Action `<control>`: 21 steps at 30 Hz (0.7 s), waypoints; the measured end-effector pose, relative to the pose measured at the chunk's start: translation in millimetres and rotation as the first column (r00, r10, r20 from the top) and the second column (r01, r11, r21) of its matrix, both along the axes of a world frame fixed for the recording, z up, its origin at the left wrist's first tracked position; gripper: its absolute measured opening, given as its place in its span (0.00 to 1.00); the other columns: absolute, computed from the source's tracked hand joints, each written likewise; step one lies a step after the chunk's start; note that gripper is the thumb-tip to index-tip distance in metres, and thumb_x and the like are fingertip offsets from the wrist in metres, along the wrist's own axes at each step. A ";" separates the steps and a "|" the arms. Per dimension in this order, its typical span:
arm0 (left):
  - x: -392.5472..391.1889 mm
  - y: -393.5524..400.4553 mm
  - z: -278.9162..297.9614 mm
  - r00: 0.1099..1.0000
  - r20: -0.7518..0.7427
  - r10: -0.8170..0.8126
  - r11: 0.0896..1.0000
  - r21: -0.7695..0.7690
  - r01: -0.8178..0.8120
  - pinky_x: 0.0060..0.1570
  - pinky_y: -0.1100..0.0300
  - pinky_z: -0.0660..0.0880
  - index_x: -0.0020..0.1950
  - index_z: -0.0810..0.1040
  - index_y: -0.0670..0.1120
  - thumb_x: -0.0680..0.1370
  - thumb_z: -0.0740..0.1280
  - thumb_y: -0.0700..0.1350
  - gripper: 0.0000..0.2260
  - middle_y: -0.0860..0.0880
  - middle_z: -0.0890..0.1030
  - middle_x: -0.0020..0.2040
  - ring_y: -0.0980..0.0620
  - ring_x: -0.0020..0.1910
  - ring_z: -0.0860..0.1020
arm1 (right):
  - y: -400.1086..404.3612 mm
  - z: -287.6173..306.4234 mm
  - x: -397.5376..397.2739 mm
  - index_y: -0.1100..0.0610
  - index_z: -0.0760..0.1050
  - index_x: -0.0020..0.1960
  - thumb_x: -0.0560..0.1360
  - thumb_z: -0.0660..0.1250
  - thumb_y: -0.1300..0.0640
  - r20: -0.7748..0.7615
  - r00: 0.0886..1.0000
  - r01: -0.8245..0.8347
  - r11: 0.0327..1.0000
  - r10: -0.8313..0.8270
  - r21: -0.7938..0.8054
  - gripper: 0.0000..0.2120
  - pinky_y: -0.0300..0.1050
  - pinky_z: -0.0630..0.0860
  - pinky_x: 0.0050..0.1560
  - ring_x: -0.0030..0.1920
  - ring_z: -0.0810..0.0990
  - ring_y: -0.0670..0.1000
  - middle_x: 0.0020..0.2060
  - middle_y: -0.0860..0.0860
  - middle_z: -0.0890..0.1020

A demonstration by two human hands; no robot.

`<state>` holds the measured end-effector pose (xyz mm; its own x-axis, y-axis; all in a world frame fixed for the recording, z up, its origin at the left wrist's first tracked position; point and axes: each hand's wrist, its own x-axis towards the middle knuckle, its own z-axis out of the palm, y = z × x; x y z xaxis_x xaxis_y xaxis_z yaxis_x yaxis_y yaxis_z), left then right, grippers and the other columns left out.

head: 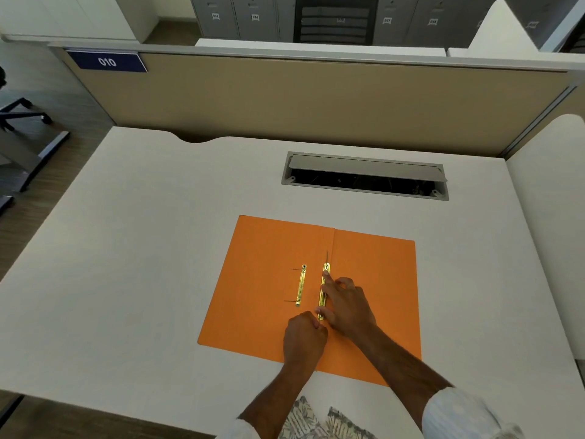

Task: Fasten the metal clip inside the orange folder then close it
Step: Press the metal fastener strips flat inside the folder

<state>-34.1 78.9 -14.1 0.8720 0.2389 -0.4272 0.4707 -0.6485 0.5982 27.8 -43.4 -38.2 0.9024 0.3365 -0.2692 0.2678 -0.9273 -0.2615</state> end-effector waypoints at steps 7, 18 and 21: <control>-2.1 -1.9 2.1 0.999 -0.030 -0.020 0.994 0.107 0.023 0.44 0.55 0.77 0.51 0.81 0.44 0.78 0.65 0.46 0.08 0.46 0.84 0.48 0.48 0.47 0.82 | 1.0 0.4 -0.5 0.52 0.69 0.67 0.74 0.66 0.39 0.010 1.000 -0.005 1.000 0.005 -0.020 0.26 0.54 0.72 0.59 0.69 0.66 0.56 0.76 0.49 0.64; 4.7 -7.5 8.5 0.995 -0.077 -0.069 0.979 0.185 0.082 0.43 0.58 0.73 0.55 0.80 0.43 0.77 0.65 0.48 0.11 0.45 0.83 0.52 0.47 0.50 0.82 | -0.3 4.7 -1.0 0.54 0.69 0.69 0.74 0.67 0.39 0.008 1.000 -0.007 1.000 0.007 -0.007 0.29 0.54 0.72 0.58 0.69 0.66 0.57 0.73 0.50 0.69; 1.9 -9.7 6.6 0.990 -0.048 -0.132 0.955 0.263 0.140 0.46 0.58 0.75 0.58 0.78 0.45 0.81 0.62 0.46 0.10 0.45 0.83 0.53 0.48 0.51 0.81 | -0.8 3.6 -0.9 0.53 0.70 0.67 0.75 0.65 0.39 0.011 1.000 -0.021 1.000 0.021 -0.018 0.27 0.54 0.72 0.59 0.70 0.66 0.57 0.76 0.49 0.64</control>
